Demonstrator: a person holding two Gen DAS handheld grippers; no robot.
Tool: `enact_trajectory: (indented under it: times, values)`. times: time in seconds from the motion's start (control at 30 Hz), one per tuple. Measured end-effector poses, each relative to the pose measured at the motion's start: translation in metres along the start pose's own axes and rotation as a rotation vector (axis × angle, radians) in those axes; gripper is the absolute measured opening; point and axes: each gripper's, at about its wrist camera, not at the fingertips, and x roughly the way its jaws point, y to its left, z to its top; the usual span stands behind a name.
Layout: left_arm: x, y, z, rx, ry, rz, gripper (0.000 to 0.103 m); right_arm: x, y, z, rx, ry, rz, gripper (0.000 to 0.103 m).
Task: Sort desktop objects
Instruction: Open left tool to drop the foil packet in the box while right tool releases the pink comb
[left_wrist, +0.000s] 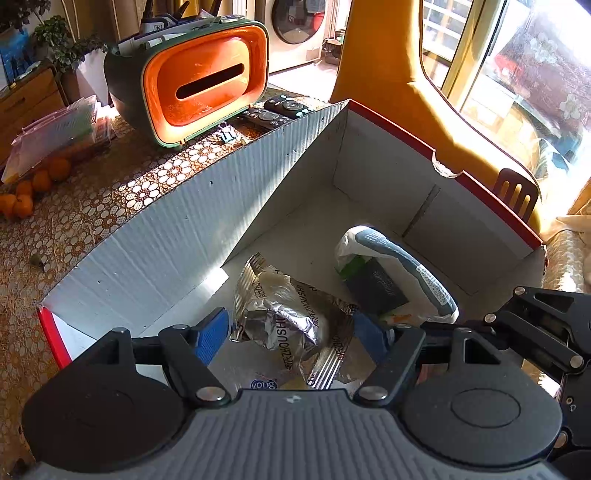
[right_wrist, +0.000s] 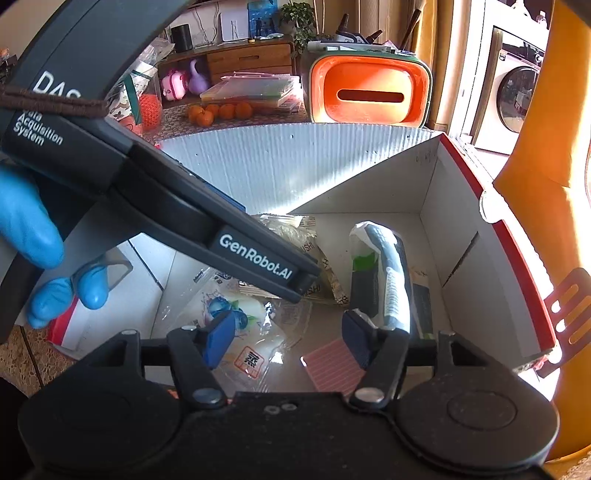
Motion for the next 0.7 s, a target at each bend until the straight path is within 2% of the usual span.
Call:
enact_trajectory:
  times: [0.13, 0.27, 0.33, 0.6, 0.7]
  values:
    - [-0.017, 0.0, -0.004, -0.007, -0.044, -0.019, 0.075, -0.01, 0.002, 0.0, 0.008, -0.025, 0.006, 0.074]
    - [-0.037, 0.001, -0.008, -0.025, -0.086, -0.026, 0.075, -0.021, 0.003, -0.001, 0.023, -0.052, 0.013, 0.077]
    - [-0.047, 0.002, -0.011, -0.031, -0.106, -0.029, 0.075, -0.027, 0.003, -0.001, 0.033, -0.072, 0.018, 0.085]
    - [-0.087, 0.01, -0.029, -0.061, -0.174, -0.017, 0.075, -0.056, 0.006, -0.007, 0.08, -0.154, 0.035, 0.096]
    - [-0.099, 0.011, -0.036, -0.065, -0.195, -0.018, 0.076, -0.066, 0.007, -0.009, 0.098, -0.181, 0.038, 0.098]
